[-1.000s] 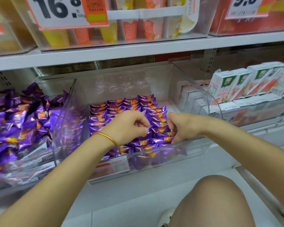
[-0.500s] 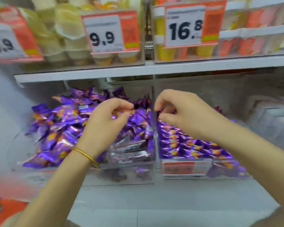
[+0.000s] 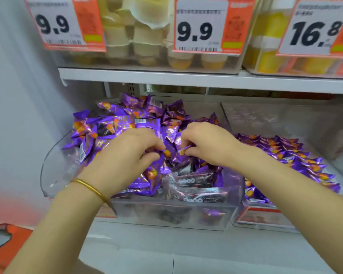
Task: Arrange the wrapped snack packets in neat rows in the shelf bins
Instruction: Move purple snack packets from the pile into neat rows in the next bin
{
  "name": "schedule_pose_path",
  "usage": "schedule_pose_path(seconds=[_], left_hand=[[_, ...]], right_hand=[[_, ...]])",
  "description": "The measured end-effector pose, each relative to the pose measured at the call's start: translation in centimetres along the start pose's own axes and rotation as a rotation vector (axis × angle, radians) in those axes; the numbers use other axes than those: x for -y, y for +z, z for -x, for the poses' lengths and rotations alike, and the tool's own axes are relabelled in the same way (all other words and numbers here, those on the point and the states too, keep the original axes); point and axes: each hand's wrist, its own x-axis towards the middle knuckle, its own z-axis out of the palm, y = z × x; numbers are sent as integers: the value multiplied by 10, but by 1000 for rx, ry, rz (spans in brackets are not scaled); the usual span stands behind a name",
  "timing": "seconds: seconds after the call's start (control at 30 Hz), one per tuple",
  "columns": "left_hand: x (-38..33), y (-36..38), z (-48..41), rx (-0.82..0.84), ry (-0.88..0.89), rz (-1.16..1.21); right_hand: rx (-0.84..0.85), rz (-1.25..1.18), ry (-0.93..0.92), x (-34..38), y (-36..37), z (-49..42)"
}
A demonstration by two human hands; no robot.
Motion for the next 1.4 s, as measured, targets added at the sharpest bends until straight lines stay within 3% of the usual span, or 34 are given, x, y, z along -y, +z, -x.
schedule_pose_path(seconds=[0.1, 0.3, 0.47, 0.6, 0.7, 0.8, 0.97, 1.1, 1.3, 1.4], left_hand=[[-1, -8, 10, 184, 19, -97], [0, -3, 12, 231, -3, -157], [4, 1, 5, 173, 5, -121], [5, 6, 1, -62, 27, -36], [-4, 6, -3, -243, -56, 133], [-13, 8, -6, -297, -149, 278], [-31, 13, -12, -259, -184, 401], [-54, 18, -15, -145, -188, 710], [-85, 29, -20, -81, -84, 987], [-101, 36, -24, -99, -14, 1000]], right_hand=[[-15, -120, -4, 2, -3, 8], [-43, -261, -10, 7, -14, 28], [-136, -400, 62, 9, -21, 42], [-215, -593, 145, 5, -26, 53], [-282, -861, 200, 2, -28, 60], [-320, -1081, 250, -3, -30, 67], [-280, -1313, 233, -4, -35, 80], [-222, -1543, 291, -8, -35, 88], [-153, -1810, 362, -23, -45, 111], [-118, -1803, 374, -35, -50, 129]])
